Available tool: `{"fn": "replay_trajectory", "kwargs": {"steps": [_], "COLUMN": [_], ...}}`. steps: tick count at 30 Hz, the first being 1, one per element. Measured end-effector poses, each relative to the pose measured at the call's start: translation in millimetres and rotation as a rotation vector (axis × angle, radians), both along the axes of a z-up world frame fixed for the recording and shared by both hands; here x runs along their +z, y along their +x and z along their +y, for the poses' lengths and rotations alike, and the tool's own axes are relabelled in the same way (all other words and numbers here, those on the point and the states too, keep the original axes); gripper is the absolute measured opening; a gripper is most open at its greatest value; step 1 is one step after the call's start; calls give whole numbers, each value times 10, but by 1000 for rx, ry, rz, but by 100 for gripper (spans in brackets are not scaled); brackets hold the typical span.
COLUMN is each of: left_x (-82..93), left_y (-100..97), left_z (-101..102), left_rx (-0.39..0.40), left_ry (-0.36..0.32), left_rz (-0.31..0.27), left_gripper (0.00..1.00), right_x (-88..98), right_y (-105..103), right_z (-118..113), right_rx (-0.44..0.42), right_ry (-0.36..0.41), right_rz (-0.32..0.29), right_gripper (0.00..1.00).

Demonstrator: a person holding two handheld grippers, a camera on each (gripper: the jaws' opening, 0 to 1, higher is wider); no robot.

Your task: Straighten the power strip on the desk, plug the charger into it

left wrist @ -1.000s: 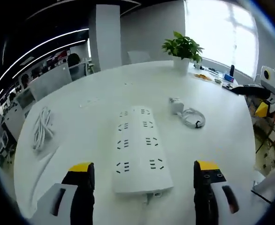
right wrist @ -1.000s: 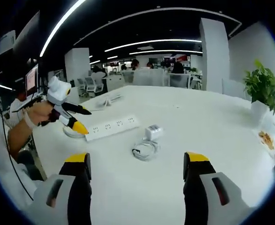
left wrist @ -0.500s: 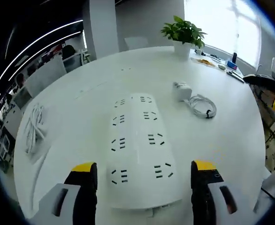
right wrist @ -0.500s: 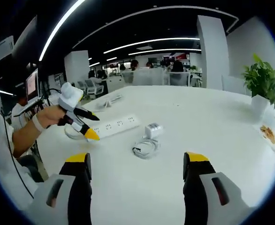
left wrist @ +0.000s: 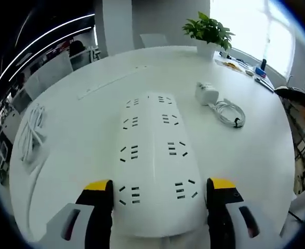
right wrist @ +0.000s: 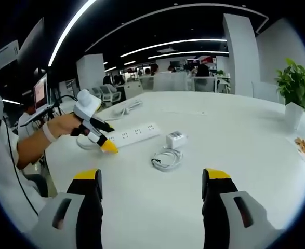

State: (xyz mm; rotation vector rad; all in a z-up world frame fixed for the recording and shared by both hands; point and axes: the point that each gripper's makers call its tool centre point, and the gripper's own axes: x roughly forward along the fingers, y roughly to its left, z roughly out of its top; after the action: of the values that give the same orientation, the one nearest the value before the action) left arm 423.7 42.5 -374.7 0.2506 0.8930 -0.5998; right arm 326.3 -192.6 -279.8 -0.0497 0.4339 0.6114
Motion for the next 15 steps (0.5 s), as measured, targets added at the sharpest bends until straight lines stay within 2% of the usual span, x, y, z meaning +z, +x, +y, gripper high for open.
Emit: {"fn": "replay_trajectory", "kwargs": {"steps": [5, 10, 13, 15], "left_x": [9, 14, 13, 11], "left_y": [-67, -43, -25, -12], "left_z": [-37, -33, -27, -17], "left_rx": [-19, -36, -43, -43], "left_ry": [3, 5, 5, 7], "left_rz": [3, 8, 10, 12], "left_gripper": [74, 74, 74, 74], "right_x": [-16, -1, 19, 68], "right_y": [113, 235, 343, 403], "right_z": [100, 284, 346, 395], "right_rx": [48, 142, 207, 234], "right_ry": [-16, -61, -141, -161], "right_rz": [-3, -11, -17, -31], "right_gripper": [73, 72, 71, 71]}}
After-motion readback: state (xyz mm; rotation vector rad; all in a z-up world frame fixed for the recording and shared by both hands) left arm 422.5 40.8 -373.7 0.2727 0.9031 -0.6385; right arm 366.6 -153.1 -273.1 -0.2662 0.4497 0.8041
